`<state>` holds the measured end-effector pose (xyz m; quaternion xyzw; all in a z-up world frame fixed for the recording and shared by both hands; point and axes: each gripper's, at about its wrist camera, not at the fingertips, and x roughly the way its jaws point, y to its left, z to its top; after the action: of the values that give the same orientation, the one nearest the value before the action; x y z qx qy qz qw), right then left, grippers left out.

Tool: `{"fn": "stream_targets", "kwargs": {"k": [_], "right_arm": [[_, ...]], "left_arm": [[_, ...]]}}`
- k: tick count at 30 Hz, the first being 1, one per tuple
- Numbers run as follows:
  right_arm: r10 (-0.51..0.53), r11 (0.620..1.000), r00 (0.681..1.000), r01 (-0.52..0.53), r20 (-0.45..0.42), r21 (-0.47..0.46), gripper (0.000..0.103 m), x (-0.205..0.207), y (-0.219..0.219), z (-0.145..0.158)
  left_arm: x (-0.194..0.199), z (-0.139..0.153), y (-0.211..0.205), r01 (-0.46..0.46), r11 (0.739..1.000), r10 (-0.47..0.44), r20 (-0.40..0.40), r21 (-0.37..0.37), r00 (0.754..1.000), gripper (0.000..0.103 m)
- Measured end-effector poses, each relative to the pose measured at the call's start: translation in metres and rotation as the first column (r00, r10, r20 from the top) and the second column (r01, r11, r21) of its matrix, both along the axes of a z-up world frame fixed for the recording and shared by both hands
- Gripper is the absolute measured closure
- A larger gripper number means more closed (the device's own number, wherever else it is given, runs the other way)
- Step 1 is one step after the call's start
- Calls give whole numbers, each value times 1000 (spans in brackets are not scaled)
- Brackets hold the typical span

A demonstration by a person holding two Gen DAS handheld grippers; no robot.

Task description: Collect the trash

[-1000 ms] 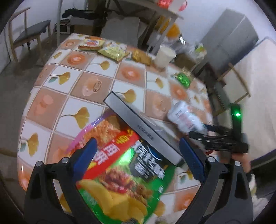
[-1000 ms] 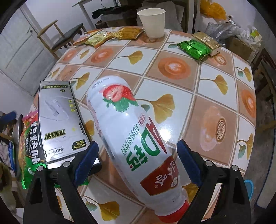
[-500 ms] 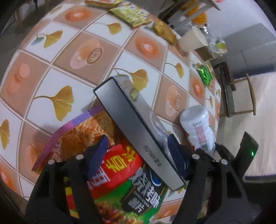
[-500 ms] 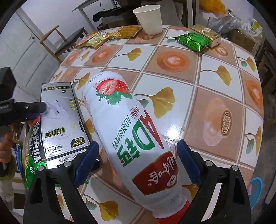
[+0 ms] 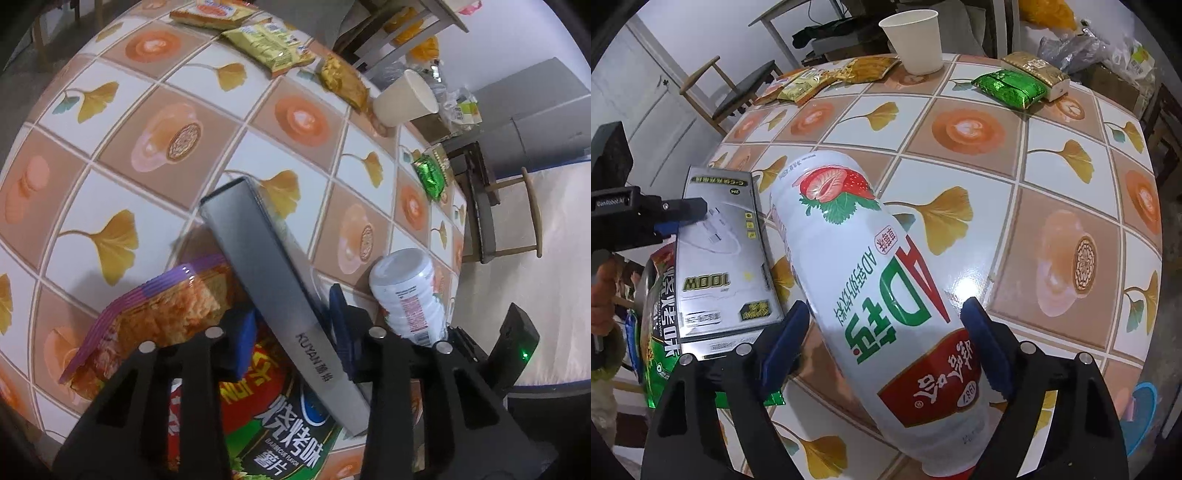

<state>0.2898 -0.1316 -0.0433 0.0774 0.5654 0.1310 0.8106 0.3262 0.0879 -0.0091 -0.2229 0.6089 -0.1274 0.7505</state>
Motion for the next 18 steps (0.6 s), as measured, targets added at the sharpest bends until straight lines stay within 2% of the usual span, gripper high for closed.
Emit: {"fn": "stream_targets", "kwargs": {"k": [6,11,13,18], "right_arm": [[-10,1000,1000,10,5,6,26,-3,-4,1],[-72,997,997,72,-4,25,33,-14,-21,3],[-101,994,995,101,-8,37,35,-20,-29,4],[-184,980,983,185,-28,76,37,-44,-53,2]], "left_arm": [[-6,24,-1,0,1000,2,99,-18,995,76],[-19,56,-6,20,999,-15,194,-26,981,78],[-28,72,-12,47,998,-39,240,-29,970,79],[-68,115,-38,162,987,-146,352,-14,924,79]]}}
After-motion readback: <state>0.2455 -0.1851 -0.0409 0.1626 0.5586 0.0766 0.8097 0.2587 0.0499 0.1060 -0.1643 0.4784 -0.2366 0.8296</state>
